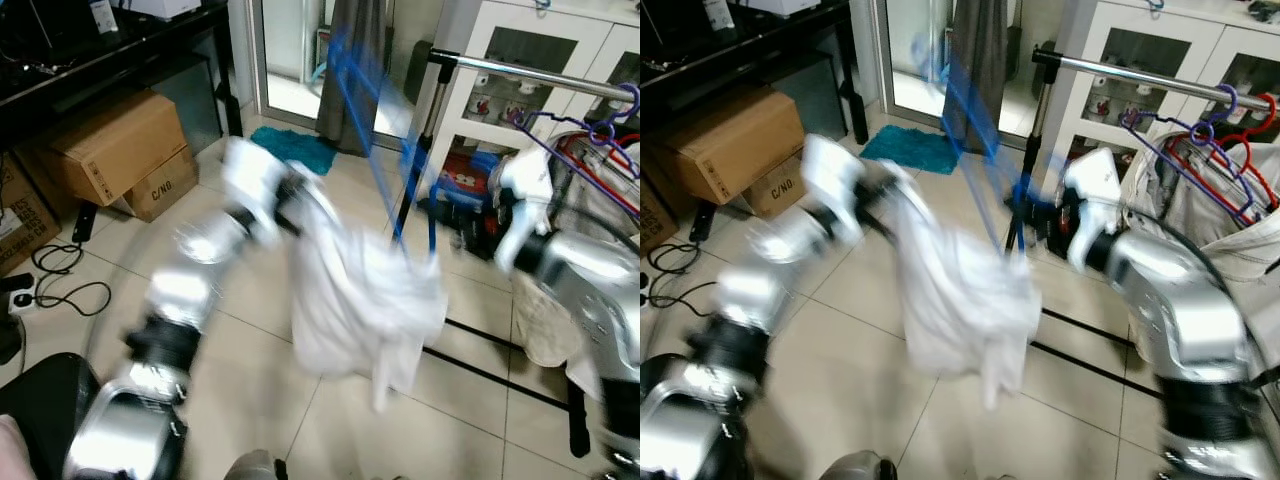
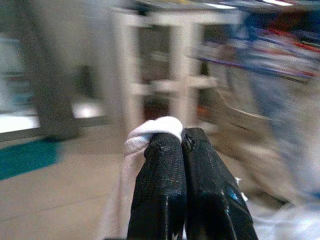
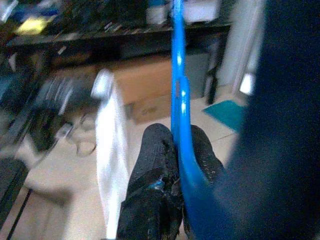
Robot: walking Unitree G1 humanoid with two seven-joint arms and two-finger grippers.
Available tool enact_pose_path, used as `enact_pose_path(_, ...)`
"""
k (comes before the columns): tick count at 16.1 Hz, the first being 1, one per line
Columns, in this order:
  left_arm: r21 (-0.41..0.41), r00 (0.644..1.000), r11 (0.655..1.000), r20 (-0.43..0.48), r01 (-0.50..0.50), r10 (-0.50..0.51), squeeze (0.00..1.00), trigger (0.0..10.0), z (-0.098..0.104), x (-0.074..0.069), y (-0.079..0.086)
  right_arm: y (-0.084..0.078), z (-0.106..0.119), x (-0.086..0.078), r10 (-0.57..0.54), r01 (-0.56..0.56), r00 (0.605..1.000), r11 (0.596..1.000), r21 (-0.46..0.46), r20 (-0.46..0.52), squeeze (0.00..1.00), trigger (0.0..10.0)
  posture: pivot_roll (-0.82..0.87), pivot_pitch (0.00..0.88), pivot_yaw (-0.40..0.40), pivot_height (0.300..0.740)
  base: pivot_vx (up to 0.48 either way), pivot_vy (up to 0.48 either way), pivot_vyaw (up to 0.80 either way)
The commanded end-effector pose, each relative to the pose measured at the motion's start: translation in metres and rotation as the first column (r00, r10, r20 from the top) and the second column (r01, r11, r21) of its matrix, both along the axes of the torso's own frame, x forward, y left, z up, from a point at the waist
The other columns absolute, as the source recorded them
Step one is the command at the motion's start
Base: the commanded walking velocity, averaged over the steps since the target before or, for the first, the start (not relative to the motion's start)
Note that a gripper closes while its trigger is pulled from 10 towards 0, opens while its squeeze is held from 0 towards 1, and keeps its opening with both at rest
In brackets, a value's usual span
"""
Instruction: Hang hanger
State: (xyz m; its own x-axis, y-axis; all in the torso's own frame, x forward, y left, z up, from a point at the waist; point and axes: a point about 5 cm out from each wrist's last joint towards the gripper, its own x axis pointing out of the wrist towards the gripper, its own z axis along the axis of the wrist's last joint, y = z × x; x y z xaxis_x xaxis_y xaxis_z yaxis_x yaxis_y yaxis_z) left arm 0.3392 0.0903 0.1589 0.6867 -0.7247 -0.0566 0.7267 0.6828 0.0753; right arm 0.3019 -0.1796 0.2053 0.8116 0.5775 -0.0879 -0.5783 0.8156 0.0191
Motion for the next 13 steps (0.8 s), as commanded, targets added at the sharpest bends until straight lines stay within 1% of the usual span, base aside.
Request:
enact_pose_path(1, 0.025, 0.987, 0.987, 0.020, 0.159, -0.160, 0.00, 0.0, 0.004, -0.014, -0.024, -0.011, -0.002, 0.007, -0.154, 0.155, 0.988, 0.985, 0.074, -0.016, 0.00, 0.0, 0.01, 0.000, 0.002, 0.740, 0.000, 0.000, 0.00)
enact_pose_path(2, 0.023, 0.979, 0.979, 0.011, 0.204, -0.204, 0.00, 0.0, 0.002, -0.020, -0.031, -0.012, -0.003, 0.009, -0.189, 0.190, 0.982, 0.977, 0.092, -0.023, 0.00, 0.0, 0.01, 0.000, 0.006, 0.740, 0.000, 0.000, 0.00)
enact_pose_path(3, 0.009, 0.966, 0.966, -0.002, 0.257, -0.257, 0.00, 0.0, -0.001, -0.028, -0.039, -0.015, -0.005, 0.013, -0.257, 0.257, 0.966, 0.961, 0.099, -0.014, 0.00, 0.0, 0.00, 0.000, 0.008, 0.740, 0.000, 0.000, 0.00)
enact_pose_path(4, -0.016, 0.962, 0.962, -0.017, 0.274, -0.274, 0.00, 0.0, -0.003, -0.035, -0.045, -0.019, -0.006, 0.016, -0.337, 0.337, 0.941, 0.935, 0.109, -0.013, 0.00, 0.0, 0.00, 0.000, 0.008, 0.740, 0.000, 0.000, 0.00)
enact_pose_path(6, -0.024, 0.967, 0.967, -0.021, 0.254, -0.254, 0.00, 0.0, -0.004, -0.037, -0.043, -0.022, -0.009, 0.016, -0.391, 0.390, 0.920, 0.917, 0.086, -0.006, 0.00, 0.0, 0.00, 0.000, 0.012, 0.740, 0.000, 0.000, 0.00)
enact_pose_path(7, -0.052, 0.993, 0.993, -0.039, 0.109, -0.111, 0.00, 0.0, -0.007, -0.035, -0.017, -0.024, -0.035, 0.000, -0.421, 0.419, 0.905, 0.907, -0.043, -0.062, 0.00, 9.6, 0.00, 0.000, 0.000, 0.740, 0.000, 0.000, 0.00)
enact_pose_path(8, -0.039, 0.998, 0.999, -0.051, 0.020, -0.022, 0.00, 0.0, -0.013, -0.037, 0.003, -0.027, -0.055, -0.015, -0.447, 0.437, 0.888, 0.893, -0.110, -0.105, 0.00, 10.0, 0.01, 0.000, -0.009, 0.740, 0.000, 0.000, 0.00)
enact_pose_path(9, -0.014, 0.994, 0.996, -0.063, -0.087, 0.086, 0.00, 0.0, -0.022, -0.041, 0.025, -0.029, -0.075, -0.034, -0.473, 0.457, 0.868, 0.880, -0.132, -0.148, 0.00, 10.0, 0.02, 0.000, -0.012, 0.740, 0.000, 0.000, 0.00)
enact_pose_path(10, 0.037, 0.957, 0.966, -0.129, -0.257, 0.259, 0.00, 10.0, -0.045, -0.051, 0.055, -0.035, -0.104, -0.066, -0.571, 0.540, 0.797, 0.819, -0.193, -0.196, 0.00, 10.0, 0.02, 0.000, -0.007, 0.740, 0.000, 0.000, -0.80)
enact_pose_path(11, 0.043, 0.954, 0.962, -0.123, -0.270, 0.273, 0.00, 10.0, -0.048, -0.056, 0.058, -0.034, -0.109, -0.072, -0.576, 0.543, 0.791, 0.816, -0.198, -0.205, 0.00, 10.0, 0.01, 0.000, -0.004, 0.740, 0.000, 0.000, -0.80)
enact_pose_path(12, 0.064, 0.942, 0.948, -0.109, -0.311, 0.317, 0.00, 10.0, -0.057, -0.068, 0.061, -0.027, -0.114, -0.087, -0.612, 0.582, 0.763, 0.791, -0.189, -0.207, 0.00, 10.0, 0.00, 0.000, 0.012, 0.740, 0.000, 0.000, -0.80)
enact_pose_path(13, 0.027, 0.936, 0.942, -0.109, -0.335, 0.336, 0.00, 10.0, -0.058, -0.071, 0.060, -0.023, -0.113, -0.091, -0.606, 0.582, 0.776, 0.795, -0.171, -0.174, 0.00, 10.0, 0.00, 0.000, 0.021, 0.740, 0.000, 0.000, -0.78)
